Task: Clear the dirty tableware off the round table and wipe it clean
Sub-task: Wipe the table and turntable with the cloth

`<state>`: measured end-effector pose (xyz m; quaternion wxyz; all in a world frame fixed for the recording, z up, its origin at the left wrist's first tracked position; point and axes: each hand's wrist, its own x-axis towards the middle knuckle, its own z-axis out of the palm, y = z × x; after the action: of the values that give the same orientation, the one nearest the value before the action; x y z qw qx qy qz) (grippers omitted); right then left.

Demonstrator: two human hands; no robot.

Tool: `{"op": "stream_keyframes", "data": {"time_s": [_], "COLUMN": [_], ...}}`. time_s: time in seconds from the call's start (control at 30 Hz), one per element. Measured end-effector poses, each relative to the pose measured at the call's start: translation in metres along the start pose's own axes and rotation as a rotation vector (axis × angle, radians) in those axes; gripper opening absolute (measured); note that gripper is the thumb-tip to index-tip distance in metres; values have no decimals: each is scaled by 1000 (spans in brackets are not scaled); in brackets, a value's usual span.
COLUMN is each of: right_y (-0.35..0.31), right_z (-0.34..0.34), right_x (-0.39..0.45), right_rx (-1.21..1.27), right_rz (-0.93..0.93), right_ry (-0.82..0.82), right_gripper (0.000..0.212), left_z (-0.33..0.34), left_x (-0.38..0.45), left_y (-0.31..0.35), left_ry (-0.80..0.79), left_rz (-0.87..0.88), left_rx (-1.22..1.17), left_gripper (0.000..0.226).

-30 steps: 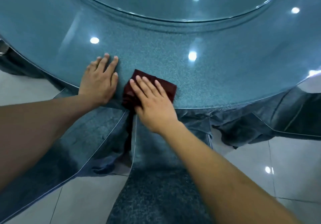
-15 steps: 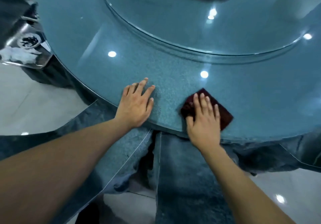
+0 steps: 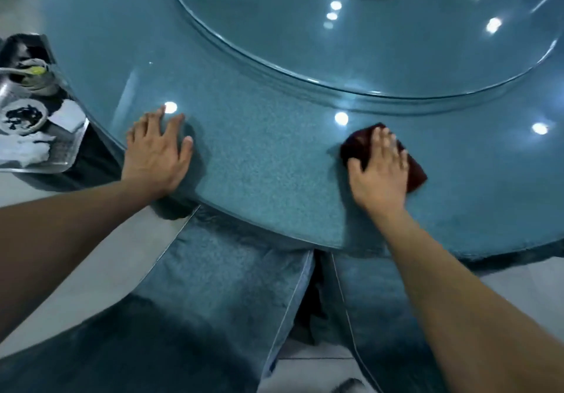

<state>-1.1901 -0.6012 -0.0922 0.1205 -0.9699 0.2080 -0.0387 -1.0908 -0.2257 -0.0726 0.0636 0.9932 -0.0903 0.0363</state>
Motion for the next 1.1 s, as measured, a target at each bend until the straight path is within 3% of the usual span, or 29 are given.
{"op": "stream_keyframes", "data": {"time_s": [0.13, 0.23, 0.3, 0.47, 0.57, 0.67, 0.93, 1.0, 1.1], "right_y": [27, -12, -67, -244, -284, -253, -57, -46, -80], "right_z": [-8, 3, 18, 55, 65, 62, 11, 7, 15], "right_x": [36, 57, 68, 62, 50, 53, 31, 27, 26], "right_rx": [24, 14, -10, -15, 1, 11, -15, -23, -36], "right_rz": [429, 515, 383, -177, -368, -383, 29, 117, 206], "right_ry": [78, 121, 107, -50, -114, -95, 8, 12, 22], "right_gripper": [80, 81, 79, 78, 74, 72, 75, 75, 77], "left_z": [6, 13, 15, 16, 15, 15, 12, 13, 16], "left_x": [15, 13, 14, 15, 15, 16, 14, 14, 14], "left_y": [-18, -21, -23, -25, -26, -25, -22, -23, -25], "left_ry": [-11, 31, 34, 53, 58, 47, -6, -2, 3], "left_rz": [56, 61, 63, 53, 54, 38, 31, 33, 32], "left_rx": [-47, -94, -104, -101, -63, -49, -67, -64, -68], "left_gripper": [58, 56, 57, 58, 57, 57, 58, 58, 58]}}
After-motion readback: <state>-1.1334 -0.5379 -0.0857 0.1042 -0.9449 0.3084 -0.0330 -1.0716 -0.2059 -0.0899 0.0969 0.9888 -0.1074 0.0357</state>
